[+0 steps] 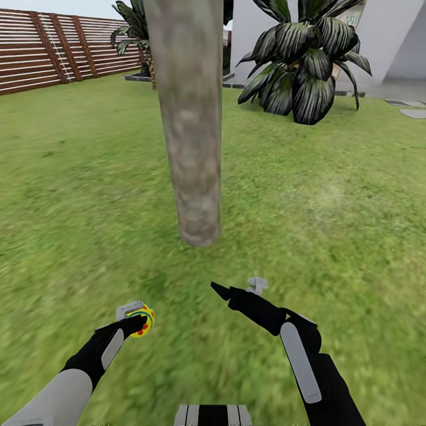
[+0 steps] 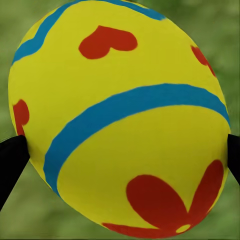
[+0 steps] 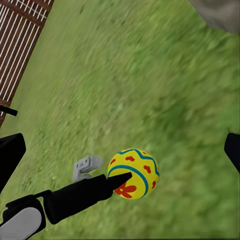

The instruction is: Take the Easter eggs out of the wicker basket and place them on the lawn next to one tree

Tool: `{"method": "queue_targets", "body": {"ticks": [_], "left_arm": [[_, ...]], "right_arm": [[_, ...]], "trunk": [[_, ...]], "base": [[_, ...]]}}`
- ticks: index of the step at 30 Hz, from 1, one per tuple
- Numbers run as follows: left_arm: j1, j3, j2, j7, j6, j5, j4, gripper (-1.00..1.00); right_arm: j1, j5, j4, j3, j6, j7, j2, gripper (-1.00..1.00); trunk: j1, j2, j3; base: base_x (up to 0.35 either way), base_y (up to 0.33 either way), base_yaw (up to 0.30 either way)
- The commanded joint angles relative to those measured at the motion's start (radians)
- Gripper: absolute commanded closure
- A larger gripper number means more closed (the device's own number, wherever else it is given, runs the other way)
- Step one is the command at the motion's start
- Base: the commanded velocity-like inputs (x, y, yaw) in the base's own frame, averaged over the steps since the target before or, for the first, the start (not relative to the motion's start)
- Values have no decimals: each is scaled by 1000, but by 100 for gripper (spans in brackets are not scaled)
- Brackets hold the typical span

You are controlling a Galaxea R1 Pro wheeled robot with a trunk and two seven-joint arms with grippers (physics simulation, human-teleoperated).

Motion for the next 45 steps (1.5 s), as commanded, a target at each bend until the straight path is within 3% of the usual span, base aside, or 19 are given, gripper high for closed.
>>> {"method": "queue_targets", "body": {"ticks": [1,36,42,43,45], "left_arm": [[0,0,0,5,6,11,-2,100],[1,0,1,5,6,11,-2,100],[1,0,1,5,8,13,-2,100],[1,0,1,6,8,14,-2,-100],[1,0,1,6,9,14,-2,-100]], "right_arm": [[-1,-2,-1,-1,5,1,1,-100],[-1,0,7,-1,5,1,2,-100],[-1,1,7,-1,5,1,2,-100],[-1,1,7,-1,5,1,2,-100],[-1,1,7,-1,5,1,2,-100]], "trunk": [[0,-1,-5],[16,-9,-140],[16,-9,-140],[16,-9,-140],[16,-9,-140]], "base": [[0,0,0],[0,0,0],[0,0,0],[0,0,0],[0,0,0]]}}
